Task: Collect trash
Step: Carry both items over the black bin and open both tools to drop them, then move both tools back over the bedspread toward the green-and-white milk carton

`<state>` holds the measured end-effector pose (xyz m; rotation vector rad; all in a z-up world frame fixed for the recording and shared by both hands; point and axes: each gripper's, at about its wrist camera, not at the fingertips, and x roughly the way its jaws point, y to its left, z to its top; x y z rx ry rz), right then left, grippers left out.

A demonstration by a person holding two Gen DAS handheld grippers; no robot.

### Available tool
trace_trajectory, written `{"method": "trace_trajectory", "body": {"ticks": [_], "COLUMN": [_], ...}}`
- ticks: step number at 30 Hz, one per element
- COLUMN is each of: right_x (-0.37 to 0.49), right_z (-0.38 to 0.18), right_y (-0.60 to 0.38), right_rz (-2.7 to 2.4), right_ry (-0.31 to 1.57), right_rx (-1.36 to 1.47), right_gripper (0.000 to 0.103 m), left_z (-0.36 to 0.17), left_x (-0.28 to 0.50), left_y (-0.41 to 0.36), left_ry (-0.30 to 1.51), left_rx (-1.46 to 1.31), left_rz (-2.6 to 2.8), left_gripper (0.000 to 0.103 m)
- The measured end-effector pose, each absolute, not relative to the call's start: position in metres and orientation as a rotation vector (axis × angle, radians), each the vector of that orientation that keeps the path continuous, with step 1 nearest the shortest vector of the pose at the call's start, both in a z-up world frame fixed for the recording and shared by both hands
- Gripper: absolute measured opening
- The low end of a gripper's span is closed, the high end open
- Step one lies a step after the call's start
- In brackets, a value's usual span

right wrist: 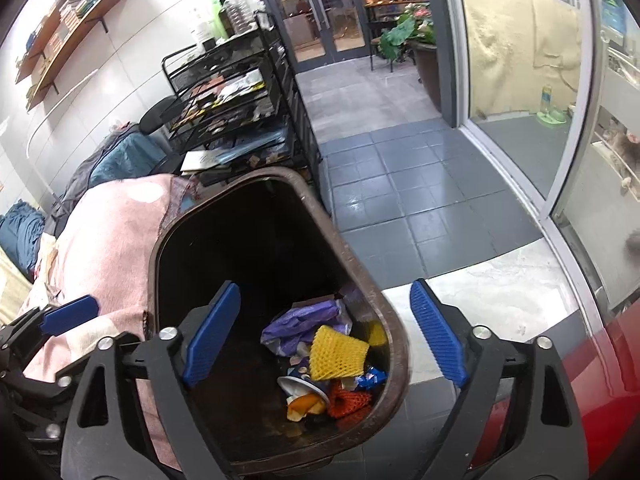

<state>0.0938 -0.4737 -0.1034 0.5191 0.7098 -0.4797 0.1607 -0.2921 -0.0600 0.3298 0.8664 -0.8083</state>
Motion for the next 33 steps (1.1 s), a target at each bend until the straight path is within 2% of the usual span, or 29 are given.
{"method": "trace_trajectory", "body": {"ticks": [11,20,33], "right_x": [0.090,0.103,0.139], "right_z": [-0.099,-0.086,-0.066], "right_y": [-0.474,-0.446,-0.375], "right_rz": [-0.493,-0.407,-0.172], "right_ry": [0.692,0.681,0.695], "right_rx": [0.525,0.478,0.375], "right_gripper": [0.089,0.089,0.092], "left_z": [-0.033,-0.024,-0.034], "left_x": [0.143,0.133,0.174], "left_y": [-0.251,-0.204,-0.113], "left_ry": [0.753,0.653,0.696], "left_rx": [0.315,0.330,0.261], "left_rz": [-0.773,-0.684,-0.511], "left_gripper": [0.097,0.098,0.098]}}
